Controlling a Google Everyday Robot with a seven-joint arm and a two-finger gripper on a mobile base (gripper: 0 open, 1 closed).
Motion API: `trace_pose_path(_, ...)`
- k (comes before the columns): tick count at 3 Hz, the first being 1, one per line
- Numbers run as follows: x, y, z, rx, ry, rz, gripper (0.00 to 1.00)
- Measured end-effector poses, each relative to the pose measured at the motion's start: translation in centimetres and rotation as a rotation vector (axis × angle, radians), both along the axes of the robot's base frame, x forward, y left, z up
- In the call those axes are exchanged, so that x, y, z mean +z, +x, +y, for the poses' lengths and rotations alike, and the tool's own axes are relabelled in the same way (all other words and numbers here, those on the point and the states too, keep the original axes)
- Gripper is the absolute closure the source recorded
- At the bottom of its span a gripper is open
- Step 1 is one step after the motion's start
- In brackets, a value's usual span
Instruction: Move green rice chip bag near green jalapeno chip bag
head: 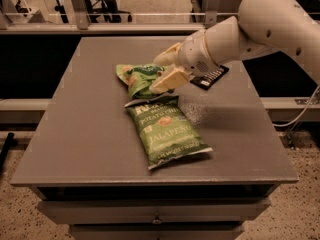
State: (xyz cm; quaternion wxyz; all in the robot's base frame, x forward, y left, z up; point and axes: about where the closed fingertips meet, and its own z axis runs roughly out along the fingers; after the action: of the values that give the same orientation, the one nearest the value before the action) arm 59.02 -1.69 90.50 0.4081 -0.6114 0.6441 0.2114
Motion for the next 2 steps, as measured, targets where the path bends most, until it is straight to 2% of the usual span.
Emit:
trace_pose_path(1,1.0,0.0,-2.2,-0.076,0.045,-0.006,0.0)
trace_pose_path(2,3.9,0.2,-7.8,-0.198,0.096,-0.064,0.0)
